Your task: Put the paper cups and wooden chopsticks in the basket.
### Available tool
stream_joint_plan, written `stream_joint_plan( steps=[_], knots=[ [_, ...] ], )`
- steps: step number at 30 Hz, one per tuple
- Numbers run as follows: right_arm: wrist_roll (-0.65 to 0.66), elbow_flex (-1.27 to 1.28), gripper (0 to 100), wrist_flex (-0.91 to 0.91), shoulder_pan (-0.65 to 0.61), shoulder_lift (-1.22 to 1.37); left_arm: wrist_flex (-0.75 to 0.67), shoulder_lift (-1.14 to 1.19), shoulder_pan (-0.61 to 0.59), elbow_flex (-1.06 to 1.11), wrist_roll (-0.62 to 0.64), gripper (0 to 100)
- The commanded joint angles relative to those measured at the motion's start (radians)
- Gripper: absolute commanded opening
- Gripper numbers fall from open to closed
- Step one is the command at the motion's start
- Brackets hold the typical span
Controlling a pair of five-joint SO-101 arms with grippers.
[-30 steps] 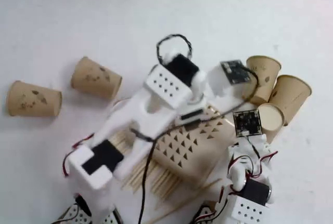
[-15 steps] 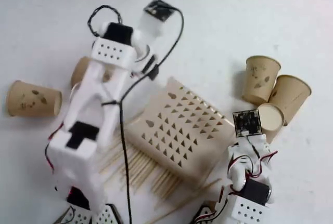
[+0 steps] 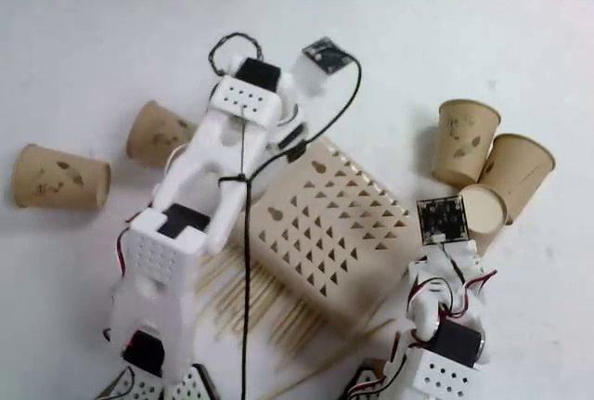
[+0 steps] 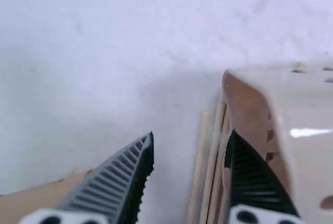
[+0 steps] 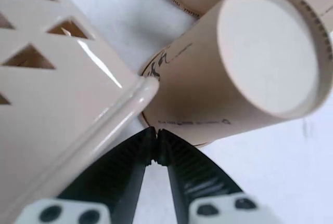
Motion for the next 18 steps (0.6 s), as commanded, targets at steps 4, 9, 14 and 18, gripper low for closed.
stream_joint_plan(
  steps=[4,9,14,18],
  knots=[
    [0.008,-0.005,1.8,0.005,-0.004,-0.008,0.169,-0.007,0.171,-0.250,-0.003,26],
    [0.008,-0.008,1.8,0.005,-0.004,-0.008,0.269,-0.012,0.291,-0.404,0.049,26],
    [0.008,-0.009,1.8,0.005,-0.001,-0.008,0.270,-0.013,0.398,-0.437,0.054,26],
    [0.008,-0.009,1.8,0.002,0.039,-0.008,0.270,-0.015,0.446,-0.440,0.054,26]
  ],
)
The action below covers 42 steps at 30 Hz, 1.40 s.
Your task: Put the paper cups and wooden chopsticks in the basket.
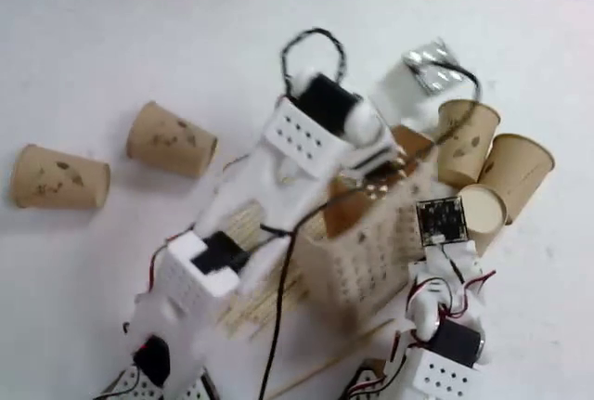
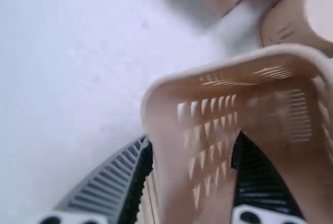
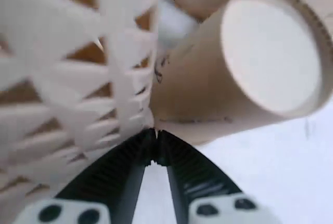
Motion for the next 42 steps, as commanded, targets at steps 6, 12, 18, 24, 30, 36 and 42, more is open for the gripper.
stream_joint_plan(
  steps=[6,12,18,24,30,36,42],
  knots=[
    [0.008,-0.011,1.8,-0.005,0.036,-0.010,0.026,-0.053,0.097,-0.002,0.009,26],
    [0.008,-0.011,1.8,-0.005,0.036,-0.010,0.021,-0.061,0.071,0.080,0.002,11],
    [0.008,-0.011,1.8,-0.005,0.036,-0.010,0.021,-0.079,0.021,0.092,0.003,2],
    [0.008,-0.011,1.8,-0.005,0.036,-0.010,0.023,-0.159,-0.050,0.049,0.011,2],
    [0.008,-0.011,1.8,-0.005,0.035,-0.010,0.021,-0.232,-0.096,0.046,0.086,2],
    [0.008,-0.009,1.8,-0.004,0.031,-0.010,0.018,-0.325,-0.125,0.046,0.132,2],
    [0.008,-0.009,1.8,-0.002,0.030,-0.010,-0.017,-0.412,-0.159,0.046,0.135,2]
  ],
)
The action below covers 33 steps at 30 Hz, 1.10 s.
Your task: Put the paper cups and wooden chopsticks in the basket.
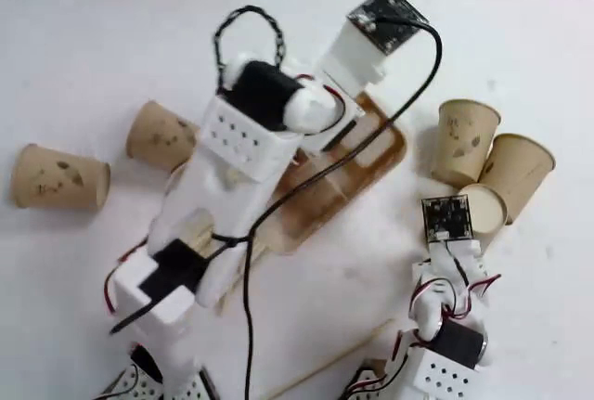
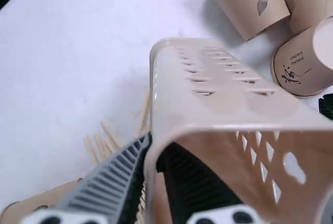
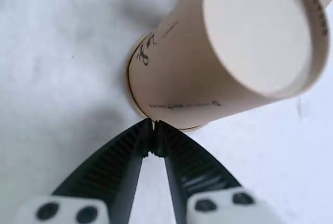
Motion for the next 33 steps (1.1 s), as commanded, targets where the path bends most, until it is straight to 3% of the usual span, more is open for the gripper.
stream_joint_plan(
  steps=[1,7,17,26,33],
  knots=[
    [0.006,-0.009,1.8,-0.002,-0.001,-0.008,-0.046,-0.125,-0.045,-0.044,0.012,2],
    [0.006,-0.009,1.8,-0.002,-0.002,-0.008,-0.129,-0.148,-0.124,-0.044,0.032,2],
    [0.006,-0.009,1.8,-0.002,-0.002,-0.008,-0.410,-0.071,-0.295,-0.035,0.026,2],
    [0.006,-0.009,1.8,-0.002,-0.002,-0.008,-0.516,0.159,-0.309,-0.041,0.012,2],
    [0.006,-0.009,1.8,-0.002,-0.002,-0.008,-0.446,0.239,-0.338,-0.044,-0.002,2]
  ],
)
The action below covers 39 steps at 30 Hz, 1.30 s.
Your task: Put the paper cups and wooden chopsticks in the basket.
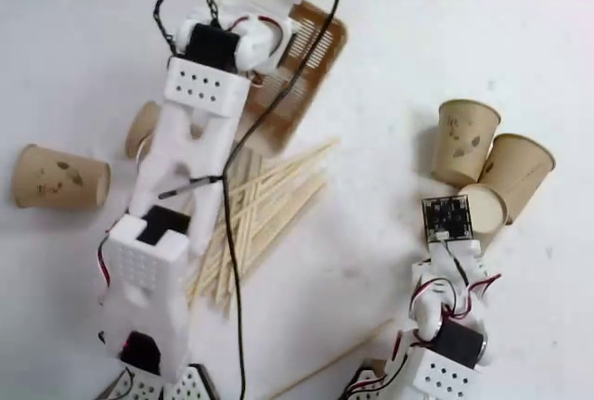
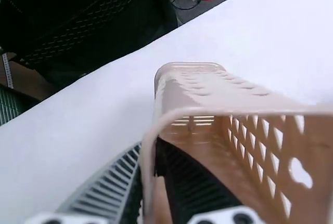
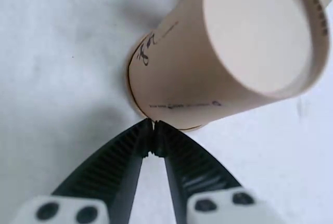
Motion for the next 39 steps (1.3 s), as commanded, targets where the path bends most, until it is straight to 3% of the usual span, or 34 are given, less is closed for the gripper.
stream_joint_plan(
  steps=[1,12,23,29,39],
  knots=[
    [0.006,-0.009,1.8,-0.002,-0.001,-0.008,0.069,0.001,-0.027,-0.035,-0.009,2],
    [0.006,-0.008,1.8,-0.002,-0.001,-0.008,0.473,0.008,-0.018,-0.241,-0.003,2],
    [0.006,-0.005,1.8,-0.001,0.005,-0.008,0.485,-0.142,-0.018,-0.123,-0.002,2],
    [0.006,-0.005,1.8,-0.001,-0.001,-0.008,0.397,-0.096,0.007,-0.106,-0.063,2],
    [0.006,-0.006,1.8,-0.001,-0.001,-0.008,0.038,0.076,0.058,-0.107,-0.068,2]
  ],
)
